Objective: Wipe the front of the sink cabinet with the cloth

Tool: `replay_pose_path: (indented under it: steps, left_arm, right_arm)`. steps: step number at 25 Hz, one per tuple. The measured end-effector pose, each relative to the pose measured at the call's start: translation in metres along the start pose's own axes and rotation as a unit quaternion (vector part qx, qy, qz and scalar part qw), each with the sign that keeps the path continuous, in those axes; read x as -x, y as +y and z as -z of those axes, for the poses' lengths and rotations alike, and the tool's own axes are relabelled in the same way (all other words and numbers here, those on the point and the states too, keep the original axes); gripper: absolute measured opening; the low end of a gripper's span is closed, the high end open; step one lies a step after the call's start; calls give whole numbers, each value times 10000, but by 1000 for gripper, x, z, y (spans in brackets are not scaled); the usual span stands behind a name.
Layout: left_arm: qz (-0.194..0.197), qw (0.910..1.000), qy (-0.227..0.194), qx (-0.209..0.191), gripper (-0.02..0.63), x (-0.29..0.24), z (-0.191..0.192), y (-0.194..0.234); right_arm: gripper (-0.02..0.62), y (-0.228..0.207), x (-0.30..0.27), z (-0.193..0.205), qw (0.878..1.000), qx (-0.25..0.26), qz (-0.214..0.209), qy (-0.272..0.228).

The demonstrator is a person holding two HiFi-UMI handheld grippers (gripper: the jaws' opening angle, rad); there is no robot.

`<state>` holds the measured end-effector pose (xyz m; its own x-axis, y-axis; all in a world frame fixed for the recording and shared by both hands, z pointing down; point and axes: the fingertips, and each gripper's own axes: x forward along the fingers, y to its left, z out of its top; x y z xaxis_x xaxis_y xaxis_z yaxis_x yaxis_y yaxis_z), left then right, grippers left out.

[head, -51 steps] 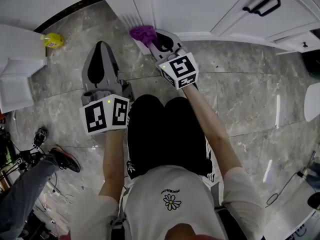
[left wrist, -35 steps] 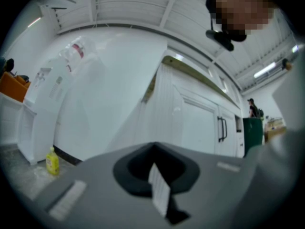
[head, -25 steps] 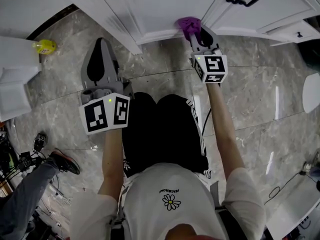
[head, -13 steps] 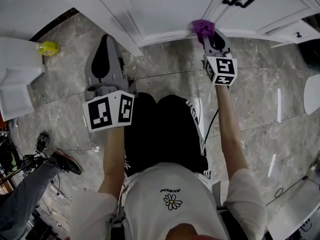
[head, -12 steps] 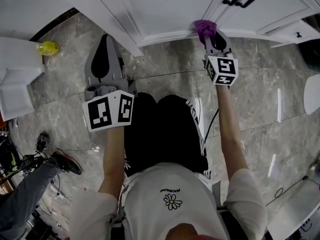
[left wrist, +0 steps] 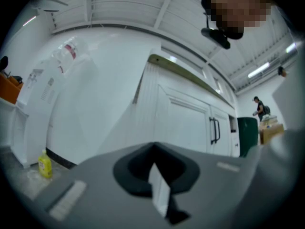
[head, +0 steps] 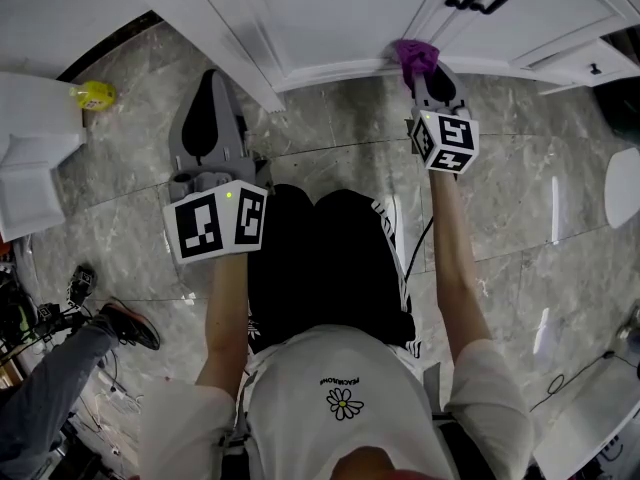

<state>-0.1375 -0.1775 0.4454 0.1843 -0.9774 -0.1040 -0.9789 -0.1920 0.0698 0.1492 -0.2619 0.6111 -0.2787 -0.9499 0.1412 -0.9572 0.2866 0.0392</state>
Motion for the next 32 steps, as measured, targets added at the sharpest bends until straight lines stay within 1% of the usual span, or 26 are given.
replay_pose_path:
  steps: [7,10,13,16,20,25,27,30,32]
  left_arm:
    - [-14,10000,-42,66,5,4,-2,-6]
    - [-31,10000,-40,75,5,7,2,-9]
    - [-30,9999,25,111,5,9,11,-9]
    - [-106,9998,94,173,5,13,21,-3]
    - [-196,9992,210,270,5,10,39,2]
    - [-180,9992,320,182,5,10,53,2]
    - [-163,9990,345,237,5,9,57,1]
    - [-89,9987,305,388,5,5,55,-3]
    - [-47,9988,299,386,5,0,46,-7]
  right_arm:
    - [52,63,35,-56,9973,-294,-375,-553]
    - [53,87,44,-69,9958,-440,-542,-586]
    - [52,103,51,-80,9947,-443,-634,-682]
    - [52,114,53,-79,9936,-437,-755,-716]
    - [46,118,45,-64,9938,-536,-824,-525]
    - [43,126,45,-49,9937,-466,-908,-460]
    - [43,125,43,-45,9937,-499,-896,-457]
    - [46,121,43,-48,9922,-613,-957,-507]
    - [47,118,46,-59,9909,-744,-1000,-518]
